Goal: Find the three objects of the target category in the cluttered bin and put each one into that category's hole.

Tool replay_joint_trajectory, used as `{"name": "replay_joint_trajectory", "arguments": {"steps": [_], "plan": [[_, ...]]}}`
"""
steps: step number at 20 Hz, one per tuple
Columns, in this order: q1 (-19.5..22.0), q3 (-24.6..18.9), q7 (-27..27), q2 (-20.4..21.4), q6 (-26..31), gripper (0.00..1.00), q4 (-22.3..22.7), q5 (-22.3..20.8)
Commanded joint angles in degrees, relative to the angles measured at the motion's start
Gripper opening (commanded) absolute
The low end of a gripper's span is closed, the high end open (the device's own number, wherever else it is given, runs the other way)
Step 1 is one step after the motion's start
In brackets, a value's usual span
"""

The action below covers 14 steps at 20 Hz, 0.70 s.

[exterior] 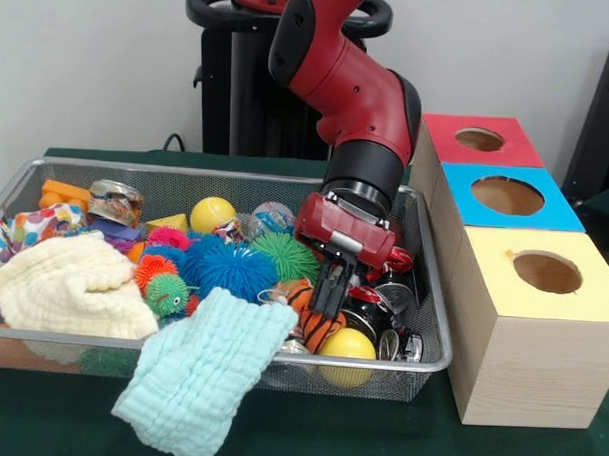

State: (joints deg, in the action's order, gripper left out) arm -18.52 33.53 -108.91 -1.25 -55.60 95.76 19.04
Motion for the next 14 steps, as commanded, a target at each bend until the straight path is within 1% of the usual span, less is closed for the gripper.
{"name": "replay_joint_trajectory", "arguments": {"steps": [1, 5, 6, 8, 10, 13, 14], "plan": [[2.61, -7.86, -9.37, -5.05, -1.87, 0.00, -4.60, -1.98], [2.63, -7.80, -9.40, -4.50, -1.60, 0.00, -4.19, -2.31], [2.70, -7.74, -9.65, -3.83, -1.30, 0.00, -3.75, -2.77], [2.91, -7.63, -10.62, -0.69, 0.95, 0.00, -2.08, -4.92], [3.19, -7.38, -11.35, 4.96, 5.71, 0.00, 0.26, -8.31], [3.82, -7.30, -10.84, 15.97, 16.21, 0.00, 3.09, -14.16], [4.28, -7.65, -10.53, 18.75, 19.24, 0.00, 3.34, -15.66]]}}
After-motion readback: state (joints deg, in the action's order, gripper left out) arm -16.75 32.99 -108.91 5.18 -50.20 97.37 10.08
